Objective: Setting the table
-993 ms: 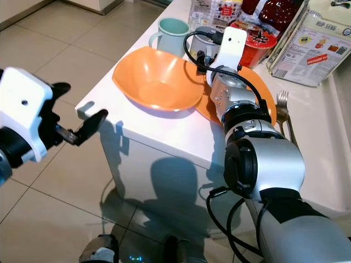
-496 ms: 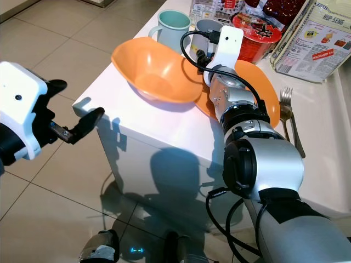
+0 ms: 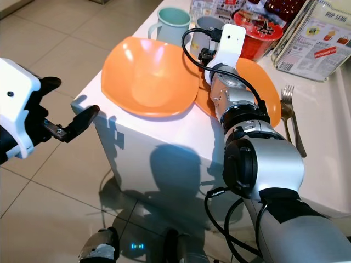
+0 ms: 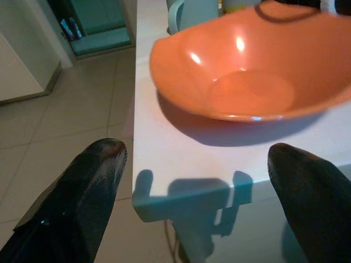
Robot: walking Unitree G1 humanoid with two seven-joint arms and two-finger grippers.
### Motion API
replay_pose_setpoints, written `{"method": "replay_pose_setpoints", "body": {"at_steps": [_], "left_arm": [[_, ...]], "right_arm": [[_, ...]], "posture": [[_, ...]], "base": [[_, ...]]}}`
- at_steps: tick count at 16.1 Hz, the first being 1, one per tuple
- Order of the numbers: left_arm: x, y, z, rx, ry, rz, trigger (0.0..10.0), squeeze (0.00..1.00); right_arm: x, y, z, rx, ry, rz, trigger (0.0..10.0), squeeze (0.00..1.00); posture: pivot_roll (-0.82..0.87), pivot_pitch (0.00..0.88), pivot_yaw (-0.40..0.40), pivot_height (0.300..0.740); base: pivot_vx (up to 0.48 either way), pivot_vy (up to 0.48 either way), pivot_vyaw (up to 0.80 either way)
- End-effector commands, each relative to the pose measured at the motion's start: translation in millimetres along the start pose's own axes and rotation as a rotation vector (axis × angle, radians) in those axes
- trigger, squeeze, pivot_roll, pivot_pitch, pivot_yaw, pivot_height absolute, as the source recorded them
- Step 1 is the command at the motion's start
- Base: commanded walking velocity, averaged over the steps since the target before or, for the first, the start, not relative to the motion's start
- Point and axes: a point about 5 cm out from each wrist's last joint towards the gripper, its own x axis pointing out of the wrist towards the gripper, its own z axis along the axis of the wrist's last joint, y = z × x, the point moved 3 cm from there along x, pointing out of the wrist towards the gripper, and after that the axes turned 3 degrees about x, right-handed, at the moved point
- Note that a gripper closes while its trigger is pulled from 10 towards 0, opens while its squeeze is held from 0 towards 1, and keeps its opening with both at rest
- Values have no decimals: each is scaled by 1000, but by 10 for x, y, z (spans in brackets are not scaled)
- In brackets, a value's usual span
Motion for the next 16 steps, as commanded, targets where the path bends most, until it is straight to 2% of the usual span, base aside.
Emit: {"method": "replay_pose_setpoints", "body": {"at_steps": [1,10,13,15,16], "left_arm": [[-36,-29,57,27,-22,-10,10000,0],[-59,-31,77,35,-17,-15,10000,0],[-35,-68,67,25,-27,-14,10000,0],[-11,-87,64,14,-42,-1,10000,0],[36,-119,41,-5,-47,-17,10000,0]], "right_arm": [[-3,-56,6,-3,-8,-13,0,0],[-3,-37,31,5,-28,4,0,0],[3,62,155,-18,-77,49,0,0],[4,167,262,-16,-111,94,0,0],[1,258,393,-30,-153,131,0,0]], "posture": [[414,250,-143,740],[430,237,-135,740],[422,204,-145,740],[407,155,-145,740],[382,106,-135,740]], "base": [[0,0,0],[0,0,0],[0,0,0],[0,0,0],[0,0,0]]}}
